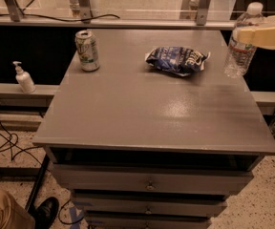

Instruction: Move water bottle near blue chip bag

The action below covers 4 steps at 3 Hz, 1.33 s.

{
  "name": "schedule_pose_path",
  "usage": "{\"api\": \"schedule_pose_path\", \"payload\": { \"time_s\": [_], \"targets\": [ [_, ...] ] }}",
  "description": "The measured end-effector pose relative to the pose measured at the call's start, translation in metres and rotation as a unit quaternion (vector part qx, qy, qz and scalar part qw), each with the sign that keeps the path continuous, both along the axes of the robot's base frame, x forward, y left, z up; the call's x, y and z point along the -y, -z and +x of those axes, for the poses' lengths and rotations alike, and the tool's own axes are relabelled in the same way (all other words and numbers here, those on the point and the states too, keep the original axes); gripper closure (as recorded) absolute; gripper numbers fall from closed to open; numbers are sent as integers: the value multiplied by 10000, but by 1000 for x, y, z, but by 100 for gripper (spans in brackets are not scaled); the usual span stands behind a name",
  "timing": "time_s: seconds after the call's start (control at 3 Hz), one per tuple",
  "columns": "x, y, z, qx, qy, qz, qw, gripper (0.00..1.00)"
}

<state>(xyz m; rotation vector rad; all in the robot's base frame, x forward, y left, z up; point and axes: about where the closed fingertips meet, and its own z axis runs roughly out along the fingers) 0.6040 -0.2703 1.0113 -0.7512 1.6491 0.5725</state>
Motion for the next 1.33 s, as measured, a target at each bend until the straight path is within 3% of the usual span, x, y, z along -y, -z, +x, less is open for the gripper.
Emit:
{"api": "schedule_pose_path", "payload": {
  "time_s": [0.33,1.0,1.33],
  "targets": [
    [-4,23,17,-55,-44,218,9997,100],
    [-9,61,43,-225,-20,282,9993,100],
    [-10,70,50,-355,48,228,9991,83]
  ]
}}
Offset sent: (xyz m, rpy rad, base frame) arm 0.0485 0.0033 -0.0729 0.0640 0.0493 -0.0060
